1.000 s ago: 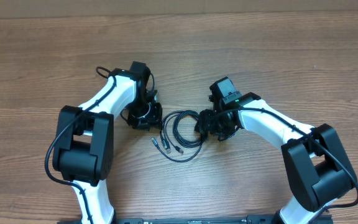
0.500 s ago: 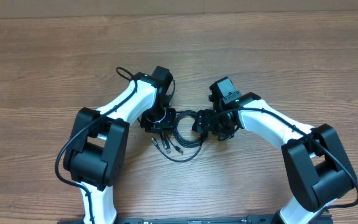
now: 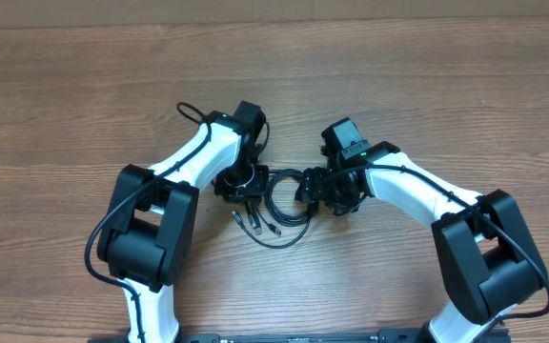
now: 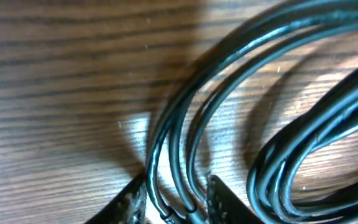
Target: Untangle cables
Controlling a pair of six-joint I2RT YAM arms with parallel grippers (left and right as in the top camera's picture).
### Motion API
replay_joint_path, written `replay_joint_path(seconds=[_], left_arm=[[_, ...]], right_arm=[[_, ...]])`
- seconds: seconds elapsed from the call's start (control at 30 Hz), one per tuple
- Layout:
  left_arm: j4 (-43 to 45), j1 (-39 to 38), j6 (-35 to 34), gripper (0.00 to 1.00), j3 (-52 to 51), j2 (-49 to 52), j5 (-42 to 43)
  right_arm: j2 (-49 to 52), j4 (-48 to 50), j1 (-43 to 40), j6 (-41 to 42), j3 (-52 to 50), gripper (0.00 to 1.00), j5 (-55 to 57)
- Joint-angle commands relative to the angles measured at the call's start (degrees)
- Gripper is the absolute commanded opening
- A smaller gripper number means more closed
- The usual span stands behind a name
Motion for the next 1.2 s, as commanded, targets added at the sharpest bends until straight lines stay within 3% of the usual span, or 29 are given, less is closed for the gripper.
replay_joint_path(seconds=[0.0, 0.23, 0.53, 0.87, 1.17], left_arm=[[3.1, -0.1, -0.4, 0.32, -1.0, 1.2, -2.1], [5.2, -0.1, -2.4, 0.32, -1.6, 1.2, -2.1], [10.6, -0.1, -2.3, 0.32, -3.5, 1.2, -2.2], [15.9, -0.1, -2.1, 0.33, -9.1, 1.2, -14.0], [17.8, -0.1, -1.8, 0.28, -10.6, 1.2, -13.4]], right_arm=[[-0.1, -0.5, 0.0, 0.3, -0.5, 1.00, 1.0], [-0.1, -3.1, 0.0, 0.3, -0.5, 1.00, -6.7], [-0.1, -3.0, 0.0, 0.3, -0.5, 1.00, -6.9], [-0.1, -1.9, 0.0, 0.3, -0.5, 1.00, -4.9], [-0.1, -1.7, 0.0, 0.3, -0.5, 1.00, -4.9]])
